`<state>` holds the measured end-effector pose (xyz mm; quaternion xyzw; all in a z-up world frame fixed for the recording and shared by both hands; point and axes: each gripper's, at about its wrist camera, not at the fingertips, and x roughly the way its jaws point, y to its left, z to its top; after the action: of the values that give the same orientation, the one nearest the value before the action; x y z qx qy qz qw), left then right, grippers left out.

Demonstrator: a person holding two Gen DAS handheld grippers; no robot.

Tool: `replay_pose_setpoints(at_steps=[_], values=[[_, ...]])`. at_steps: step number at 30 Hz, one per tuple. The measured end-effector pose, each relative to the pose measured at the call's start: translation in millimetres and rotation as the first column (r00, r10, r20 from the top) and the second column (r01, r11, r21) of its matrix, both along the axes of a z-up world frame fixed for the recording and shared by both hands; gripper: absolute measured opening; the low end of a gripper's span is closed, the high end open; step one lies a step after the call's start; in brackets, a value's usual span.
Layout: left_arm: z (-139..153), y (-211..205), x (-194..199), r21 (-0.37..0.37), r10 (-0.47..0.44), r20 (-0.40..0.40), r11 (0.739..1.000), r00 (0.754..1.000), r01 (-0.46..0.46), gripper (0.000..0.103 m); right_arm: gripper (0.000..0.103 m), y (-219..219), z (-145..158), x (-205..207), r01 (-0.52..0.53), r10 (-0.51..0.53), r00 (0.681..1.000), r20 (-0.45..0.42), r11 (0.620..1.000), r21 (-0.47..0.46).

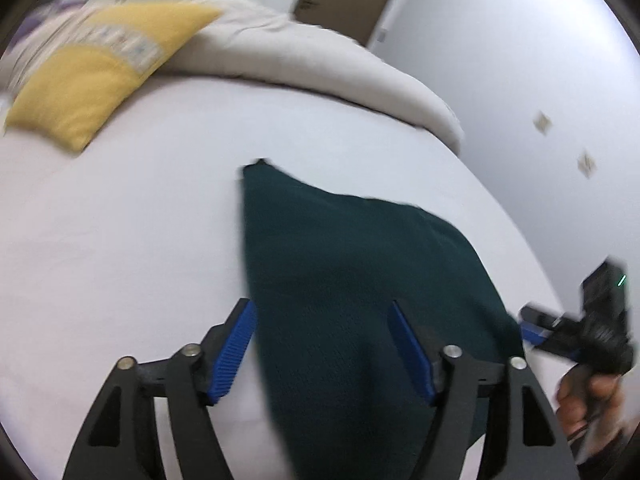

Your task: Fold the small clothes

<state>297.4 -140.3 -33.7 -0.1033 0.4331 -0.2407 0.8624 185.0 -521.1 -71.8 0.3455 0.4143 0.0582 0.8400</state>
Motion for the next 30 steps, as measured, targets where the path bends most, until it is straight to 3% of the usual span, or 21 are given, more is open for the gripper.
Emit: replay_pose_setpoints(at_steps=[4,7,8,9,10,11,14,18,22,30], values=[[-27.7,17.4,23.0,-0.039,0.028,-0.132,0.999,0.991,-0.034,0.071,0.076,2.4,-19.3,35.8,-0.028,0.030,0.998,-0.057,0.998,0.051],[-47.4,17.0,27.8,-0.097,0.003,-0.211,0.995,0.978,-0.024,0.070,0.070,0.4,-28.5,51.9,-0.022,0.027,0.998,-0.060,0.997,0.078],[-47.7,14.3,26.1,-0.098,0.002,-0.204,0.995,0.979,-0.022,0.069,0.065,0.8,-29.2,55.6,-0.022,0.027,0.998,-0.065,0.997,0.073],[-47.8,10.0,26.4,-0.115,-0.015,-0.216,0.993,0.976,-0.011,0.056,0.059,3.6,-30.0,64.5,-0.027,0.031,0.997,-0.074,0.998,0.061],[-48.2,6.8,28.1,-0.134,-0.029,-0.236,0.991,0.971,-0.003,0.051,0.055,6.7,-29.5,69.3,-0.036,0.039,0.996,-0.082,0.999,0.039],[-46.9,3.6,28.8,-0.119,-0.022,-0.242,0.993,0.970,-0.007,0.052,0.046,9.4,-29.4,73.9,-0.047,0.049,0.995,-0.091,0.999,0.024],[-43.3,-5.3,29.5,-0.064,-0.038,-0.235,0.998,0.971,0.024,0.048,0.034,19.5,-27.4,82.5,-0.076,0.073,0.990,-0.120,0.997,-0.021],[-35.2,-7.7,23.8,-0.030,-0.048,-0.227,0.999,0.973,0.042,0.034,0.023,30.3,-19.1,77.1,-0.079,0.068,0.989,-0.130,0.993,-0.088],[-20.0,-5.5,12.5,-0.016,-0.046,-0.204,0.999,0.978,0.044,0.030,0.020,46.9,2.1,70.3,-0.078,0.054,0.991,-0.125,0.978,-0.192],[44.3,28.8,-37.5,0.046,-0.052,-0.078,0.997,0.996,0.056,0.030,0.020,110.1,69.4,25.1,-0.125,0.121,0.992,-0.033,0.945,-0.303]])
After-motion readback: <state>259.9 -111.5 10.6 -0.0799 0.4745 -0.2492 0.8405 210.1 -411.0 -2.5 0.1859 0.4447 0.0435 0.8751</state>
